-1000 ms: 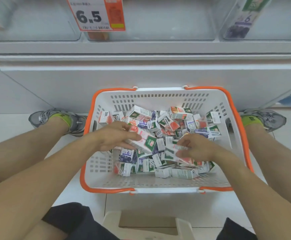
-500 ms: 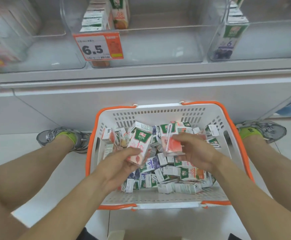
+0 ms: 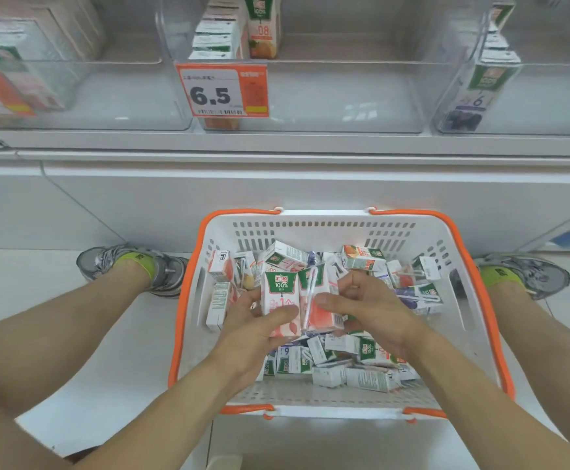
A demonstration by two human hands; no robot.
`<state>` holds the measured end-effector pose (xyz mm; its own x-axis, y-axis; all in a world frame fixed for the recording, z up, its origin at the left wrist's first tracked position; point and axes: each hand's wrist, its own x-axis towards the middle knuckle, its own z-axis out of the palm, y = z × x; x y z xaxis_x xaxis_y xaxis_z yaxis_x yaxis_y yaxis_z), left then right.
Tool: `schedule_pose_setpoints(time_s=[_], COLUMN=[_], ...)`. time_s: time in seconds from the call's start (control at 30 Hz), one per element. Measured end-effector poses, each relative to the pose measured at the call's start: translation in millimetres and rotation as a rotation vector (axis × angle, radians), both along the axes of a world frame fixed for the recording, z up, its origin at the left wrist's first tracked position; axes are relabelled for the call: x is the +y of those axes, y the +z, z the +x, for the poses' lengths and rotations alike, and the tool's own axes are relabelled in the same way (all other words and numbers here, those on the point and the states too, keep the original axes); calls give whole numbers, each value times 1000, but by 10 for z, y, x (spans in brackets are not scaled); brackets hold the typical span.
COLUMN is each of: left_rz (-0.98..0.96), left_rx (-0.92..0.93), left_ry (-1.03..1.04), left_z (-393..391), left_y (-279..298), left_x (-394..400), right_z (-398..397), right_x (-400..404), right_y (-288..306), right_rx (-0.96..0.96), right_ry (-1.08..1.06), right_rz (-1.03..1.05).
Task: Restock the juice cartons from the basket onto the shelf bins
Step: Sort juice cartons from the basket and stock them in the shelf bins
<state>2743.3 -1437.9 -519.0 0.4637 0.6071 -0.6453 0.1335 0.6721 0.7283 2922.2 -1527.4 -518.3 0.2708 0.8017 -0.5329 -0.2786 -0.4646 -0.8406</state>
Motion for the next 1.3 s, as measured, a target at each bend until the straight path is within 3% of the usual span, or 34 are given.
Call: schedule_pose_setpoints(time_s=[0.17,0.3,0.5,0.7,0.8,0.97,1.13,1.3], left_rz=[13,19,236,265,267,31,-148,-175], left_rx=[32,28,110,75,110,-4,-202,-107], left_ry=[2,0,-126,-157,-154,-227,-393,-426], left_z=[25,75,54,29,27,-35,-135,-138], left_y=[-5,34,-15,-97,-118,-15,154,196], left_x=[19,1,-90,-94,-79,45,164,102], right_z=[-30,-105,-200,-163,-120,-90,1,-132], right_x=[-2,-7,-4,14,5,-2,-15,25], right_y=[-11,-9,4,132,141,145,229,243], right_rx=[-190,-199,-232,-6,-25,31,84,62], right_ry=[39,7,-31,-67,-36,-32,222,166], right_rz=[-9,-18,-84,2,18,49,90,107])
